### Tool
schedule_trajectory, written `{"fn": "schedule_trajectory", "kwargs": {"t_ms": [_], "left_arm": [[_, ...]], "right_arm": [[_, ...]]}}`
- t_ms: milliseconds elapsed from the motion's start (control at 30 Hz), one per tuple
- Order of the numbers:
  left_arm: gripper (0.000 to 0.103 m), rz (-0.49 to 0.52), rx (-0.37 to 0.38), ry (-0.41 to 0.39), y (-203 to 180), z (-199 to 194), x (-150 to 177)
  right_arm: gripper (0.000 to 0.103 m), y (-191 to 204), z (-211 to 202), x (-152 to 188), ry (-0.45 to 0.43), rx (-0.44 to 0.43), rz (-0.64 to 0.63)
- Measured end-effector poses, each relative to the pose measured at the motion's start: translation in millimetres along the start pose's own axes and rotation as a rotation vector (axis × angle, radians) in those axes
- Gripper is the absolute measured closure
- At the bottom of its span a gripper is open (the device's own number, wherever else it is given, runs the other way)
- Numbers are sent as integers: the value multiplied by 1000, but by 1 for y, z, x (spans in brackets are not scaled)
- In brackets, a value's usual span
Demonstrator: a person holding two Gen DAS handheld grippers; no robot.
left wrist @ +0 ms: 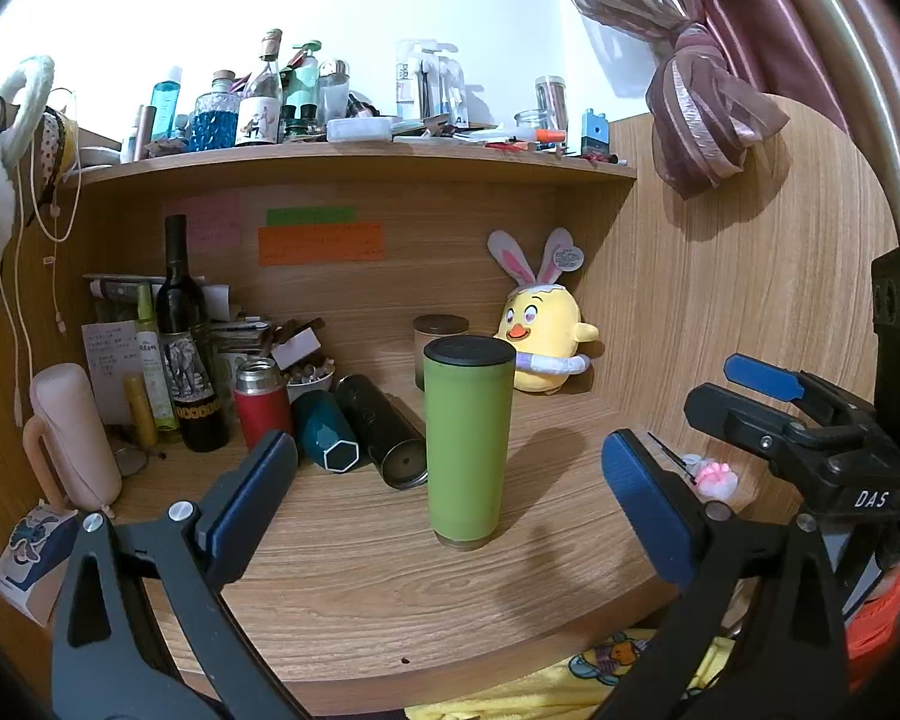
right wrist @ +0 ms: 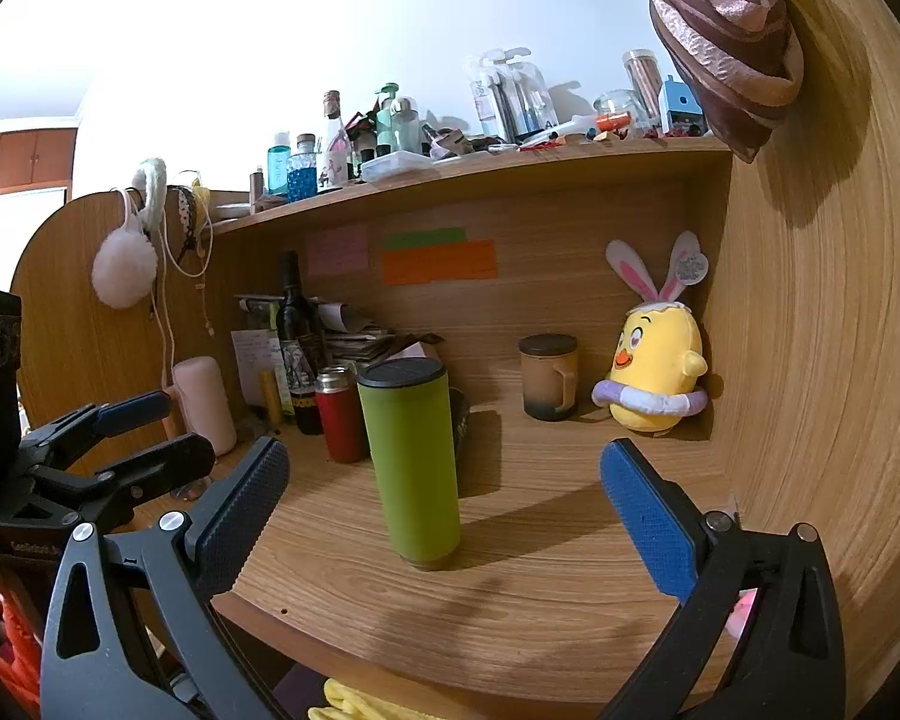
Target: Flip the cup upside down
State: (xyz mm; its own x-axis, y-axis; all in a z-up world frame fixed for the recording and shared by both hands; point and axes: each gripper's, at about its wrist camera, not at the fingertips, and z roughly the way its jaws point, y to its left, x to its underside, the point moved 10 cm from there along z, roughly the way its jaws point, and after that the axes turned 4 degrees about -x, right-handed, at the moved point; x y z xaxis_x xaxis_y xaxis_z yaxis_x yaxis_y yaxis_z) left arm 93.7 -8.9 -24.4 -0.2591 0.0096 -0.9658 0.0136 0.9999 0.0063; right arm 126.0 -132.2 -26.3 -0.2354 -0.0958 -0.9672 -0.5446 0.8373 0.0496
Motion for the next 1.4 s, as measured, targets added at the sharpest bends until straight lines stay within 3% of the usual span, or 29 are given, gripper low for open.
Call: {"fn": "schedule_trajectory", "kwargs": {"t_ms": [1400], "left_arm": [[0, 8, 14, -14, -8, -7, -4]], "right_arm": [[0, 8, 2, 0, 2, -8, -18]]}}
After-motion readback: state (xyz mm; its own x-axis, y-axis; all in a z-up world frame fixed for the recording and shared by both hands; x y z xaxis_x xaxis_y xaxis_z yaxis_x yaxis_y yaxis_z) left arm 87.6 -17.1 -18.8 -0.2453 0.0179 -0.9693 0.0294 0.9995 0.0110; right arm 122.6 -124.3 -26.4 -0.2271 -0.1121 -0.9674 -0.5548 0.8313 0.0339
